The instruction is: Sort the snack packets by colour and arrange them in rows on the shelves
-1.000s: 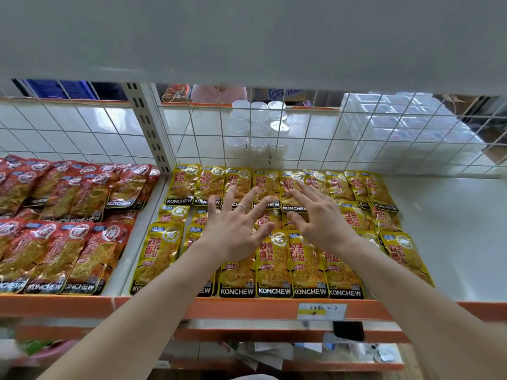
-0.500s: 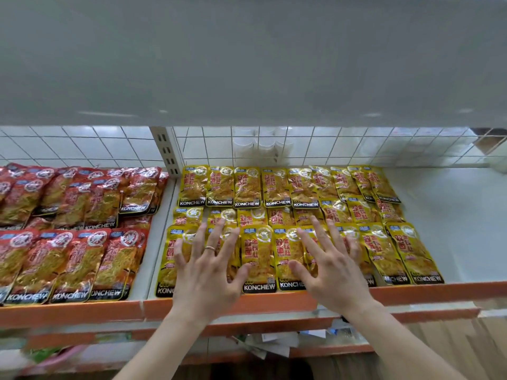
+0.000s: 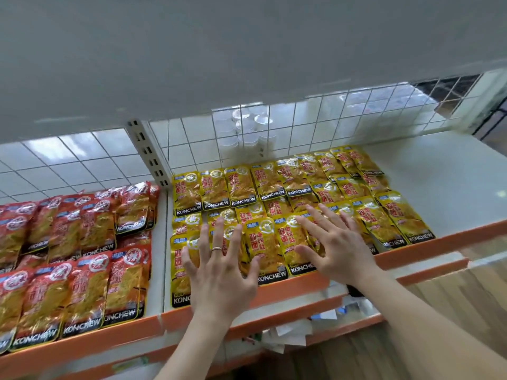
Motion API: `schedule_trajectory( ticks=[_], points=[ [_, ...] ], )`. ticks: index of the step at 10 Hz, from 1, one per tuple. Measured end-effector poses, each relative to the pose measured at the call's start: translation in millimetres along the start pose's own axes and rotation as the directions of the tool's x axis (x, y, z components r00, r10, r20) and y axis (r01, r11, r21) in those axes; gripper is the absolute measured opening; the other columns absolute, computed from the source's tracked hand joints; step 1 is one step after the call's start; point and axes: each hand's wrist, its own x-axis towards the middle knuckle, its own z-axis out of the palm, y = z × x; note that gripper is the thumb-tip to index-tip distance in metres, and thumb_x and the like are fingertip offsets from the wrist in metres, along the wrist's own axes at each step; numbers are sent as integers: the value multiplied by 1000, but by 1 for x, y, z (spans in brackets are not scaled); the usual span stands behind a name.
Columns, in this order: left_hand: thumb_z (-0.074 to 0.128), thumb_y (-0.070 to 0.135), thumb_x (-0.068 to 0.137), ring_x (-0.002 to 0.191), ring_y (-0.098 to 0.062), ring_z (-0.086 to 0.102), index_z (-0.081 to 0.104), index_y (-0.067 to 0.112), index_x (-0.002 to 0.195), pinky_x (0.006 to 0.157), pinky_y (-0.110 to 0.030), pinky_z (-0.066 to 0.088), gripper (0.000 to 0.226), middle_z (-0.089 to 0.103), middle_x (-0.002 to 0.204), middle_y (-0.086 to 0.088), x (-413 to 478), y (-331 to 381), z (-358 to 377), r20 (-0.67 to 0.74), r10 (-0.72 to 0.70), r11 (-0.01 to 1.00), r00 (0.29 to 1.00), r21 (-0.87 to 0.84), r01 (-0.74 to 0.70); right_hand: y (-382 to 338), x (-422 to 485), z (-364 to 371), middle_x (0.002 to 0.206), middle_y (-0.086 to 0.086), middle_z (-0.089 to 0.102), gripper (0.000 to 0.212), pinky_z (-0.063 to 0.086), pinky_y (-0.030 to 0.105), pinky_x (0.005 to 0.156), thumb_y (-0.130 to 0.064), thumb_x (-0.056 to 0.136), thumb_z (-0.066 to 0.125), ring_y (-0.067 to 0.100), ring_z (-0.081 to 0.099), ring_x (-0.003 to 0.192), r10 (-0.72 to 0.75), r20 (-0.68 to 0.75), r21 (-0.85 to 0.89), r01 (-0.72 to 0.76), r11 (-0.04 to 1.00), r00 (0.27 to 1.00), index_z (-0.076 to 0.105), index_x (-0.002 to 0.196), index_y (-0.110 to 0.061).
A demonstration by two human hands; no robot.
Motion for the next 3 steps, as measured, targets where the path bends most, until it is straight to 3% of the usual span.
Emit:
schedule_trajectory(
  ticks=[2, 3],
  points=[
    [31, 70, 87, 150, -24, 24, 43, 31, 147, 112, -60, 12, 73, 34, 160, 1, -7, 2, -11, -37, -12, 1000, 999, -19, 11, -2, -6, -1, 155, -6, 38, 78, 19, 46, 116, -77, 93, 15, 17, 32, 146, -82, -70, 10, 83, 996, 994, 48, 145, -30],
    [16, 74, 84, 153, -20, 9, 34, 34, 151, 114, -58, 3, 79, 21, 165, 6, -10, 2, -28, -1, -16, 997, 1000, -80, 16, -7, -16, -5, 160, -6, 29, 88, 7, 44, 117, -81, 88, 3, 17, 21, 150, -111, -10, -51, 110, 993, 994, 41, 149, -30]
  ],
)
